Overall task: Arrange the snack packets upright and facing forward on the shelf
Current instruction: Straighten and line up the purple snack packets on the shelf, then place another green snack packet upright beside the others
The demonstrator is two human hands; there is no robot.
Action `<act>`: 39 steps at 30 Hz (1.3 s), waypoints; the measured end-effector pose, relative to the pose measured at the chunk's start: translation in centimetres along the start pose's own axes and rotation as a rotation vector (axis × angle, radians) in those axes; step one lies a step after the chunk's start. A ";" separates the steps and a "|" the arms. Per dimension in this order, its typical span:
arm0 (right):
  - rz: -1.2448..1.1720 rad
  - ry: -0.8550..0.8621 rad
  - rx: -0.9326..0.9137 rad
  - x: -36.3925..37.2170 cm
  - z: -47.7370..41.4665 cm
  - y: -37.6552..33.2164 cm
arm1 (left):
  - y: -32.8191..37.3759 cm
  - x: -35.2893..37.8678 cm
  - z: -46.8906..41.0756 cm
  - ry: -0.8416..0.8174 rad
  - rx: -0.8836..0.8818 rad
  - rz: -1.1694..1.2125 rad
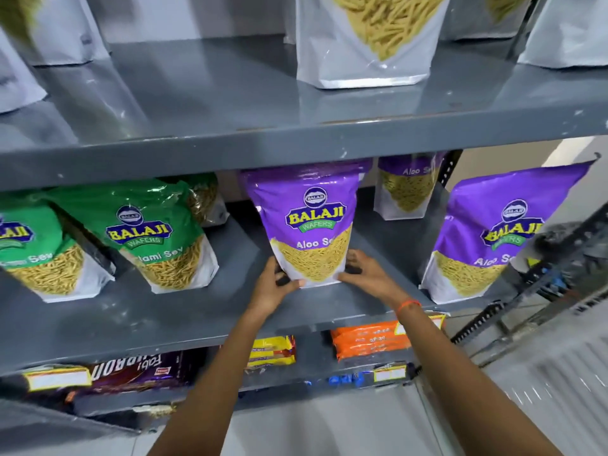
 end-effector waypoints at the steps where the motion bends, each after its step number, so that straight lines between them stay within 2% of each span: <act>1: 0.020 -0.006 -0.009 -0.1 1.2 0.3 | -0.3 0.3 1.1 -0.013 0.005 -0.019; 7: 0.080 0.051 -0.039 -0.9 6.6 1.8 | -1.8 2.2 5.4 0.011 0.018 -0.054; 16: 0.018 0.068 -0.033 -1.2 8.0 1.1 | -0.9 3.0 6.4 0.028 -0.014 -0.120; 21: 0.072 0.065 -0.001 -1.3 7.7 1.5 | -0.4 3.4 6.8 0.014 -0.030 -0.120; 24: -0.063 0.021 0.033 -1.2 8.0 0.6 | 0.2 3.3 7.5 -0.020 -0.034 -0.167; 25: -0.122 0.075 0.029 -1.2 8.3 -0.1 | 0.6 3.0 7.8 -0.026 -0.012 -0.186; 27: -0.161 0.372 -0.071 -1.6 9.9 -2.3 | 1.4 2.0 8.7 -0.007 0.052 -0.239; 29: -0.151 0.675 -0.290 -0.6 12.8 -5.7 | 2.6 0.0 9.8 0.076 0.138 -0.277; 31: -0.134 0.837 -0.483 2.0 14.9 -9.2 | 4.6 -2.6 11.1 0.186 0.272 -0.278; 35: -0.066 0.907 -0.672 8.4 14.8 -14.8 | 6.6 -8.9 12.4 0.375 0.461 -0.237; 37: -0.043 0.847 -0.686 11.8 13.4 -16.6 | 6.3 -12.6 12.3 0.456 0.476 -0.210; 39: -0.008 0.685 -0.666 15.8 10.5 -17.3 | 4.2 -17.1 11.9 0.576 0.418 -0.188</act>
Point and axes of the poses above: each hand's wrist, its own z-axis away from the middle knuckle, its own x-axis out of the palm, y = z × x, the point moved 6 cm from there along -z, towards the middle knuckle, and after that the axes turned 1 degree about z, right-handed, at the moved point
